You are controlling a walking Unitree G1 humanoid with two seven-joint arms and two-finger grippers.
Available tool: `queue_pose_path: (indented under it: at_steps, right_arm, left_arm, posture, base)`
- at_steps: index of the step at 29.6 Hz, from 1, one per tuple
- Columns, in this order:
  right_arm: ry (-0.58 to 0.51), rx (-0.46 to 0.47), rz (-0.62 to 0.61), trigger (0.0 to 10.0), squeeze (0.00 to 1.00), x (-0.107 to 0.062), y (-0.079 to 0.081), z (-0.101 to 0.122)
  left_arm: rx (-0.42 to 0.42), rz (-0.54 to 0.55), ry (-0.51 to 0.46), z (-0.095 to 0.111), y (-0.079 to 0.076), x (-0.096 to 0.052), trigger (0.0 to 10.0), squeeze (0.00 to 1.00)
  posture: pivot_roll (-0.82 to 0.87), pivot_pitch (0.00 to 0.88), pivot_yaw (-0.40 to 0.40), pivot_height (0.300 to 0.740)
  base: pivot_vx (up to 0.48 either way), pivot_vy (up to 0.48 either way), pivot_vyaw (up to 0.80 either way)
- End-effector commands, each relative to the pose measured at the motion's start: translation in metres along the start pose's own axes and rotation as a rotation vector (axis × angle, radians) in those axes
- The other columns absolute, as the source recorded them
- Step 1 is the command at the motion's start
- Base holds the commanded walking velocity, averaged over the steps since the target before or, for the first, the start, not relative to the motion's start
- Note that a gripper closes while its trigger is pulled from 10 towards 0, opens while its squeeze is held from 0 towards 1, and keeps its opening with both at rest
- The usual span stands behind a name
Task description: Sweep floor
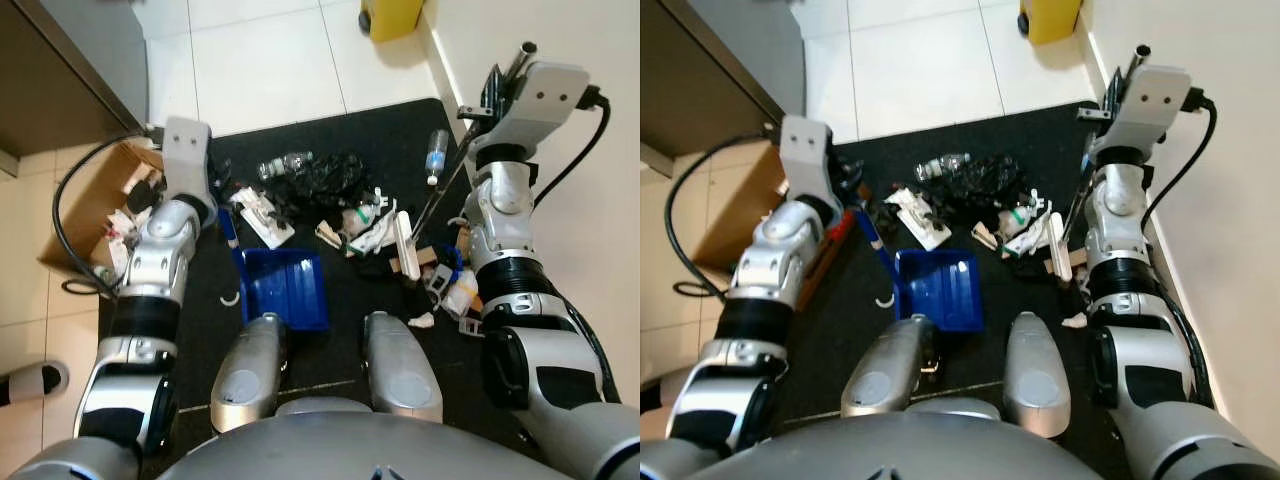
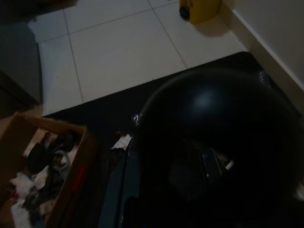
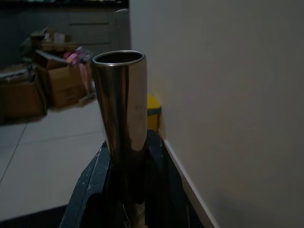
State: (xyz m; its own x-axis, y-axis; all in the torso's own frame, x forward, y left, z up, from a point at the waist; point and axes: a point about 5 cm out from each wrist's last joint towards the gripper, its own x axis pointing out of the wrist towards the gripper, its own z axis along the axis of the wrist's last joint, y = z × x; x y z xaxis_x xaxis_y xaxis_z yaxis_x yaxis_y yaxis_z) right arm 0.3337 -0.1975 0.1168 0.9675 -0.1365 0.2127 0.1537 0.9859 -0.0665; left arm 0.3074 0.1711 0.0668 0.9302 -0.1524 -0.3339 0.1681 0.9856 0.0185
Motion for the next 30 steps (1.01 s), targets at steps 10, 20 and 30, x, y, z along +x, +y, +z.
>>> queue_pose_path:
  at_steps: [10, 20, 30]
  right_arm:
    - [-0.115, -0.056, -0.032, 10.0, 0.0, 0.019, -0.01, 0.023]
    - [-0.099, -0.027, -0.095, 10.0, 0.0, 0.022, -0.022, 0.021]
    - [-0.096, -0.029, -0.106, 10.0, 0.0, 0.019, -0.026, 0.017]
  left_arm:
    - [0.005, 0.008, -0.116, 0.018, -0.012, 0.024, 10.0, 0.0]
    - [0.043, -0.118, -0.254, 0.039, -0.04, 0.029, 10.0, 0.0]
    - [0.131, -0.116, -0.345, 0.03, -0.045, 0.02, 10.0, 0.0]
  posture:
    - [0.08, 0.191, 0.063, 0.74]
    - [0.06, 0.183, 0.095, 0.74]
    - [0.04, 0.183, 0.109, 0.74]
  base:
    - [0.0, 0.0, 0.0]
    - [0.0, 0.0, 0.0]
    - [0.0, 0.0, 0.0]
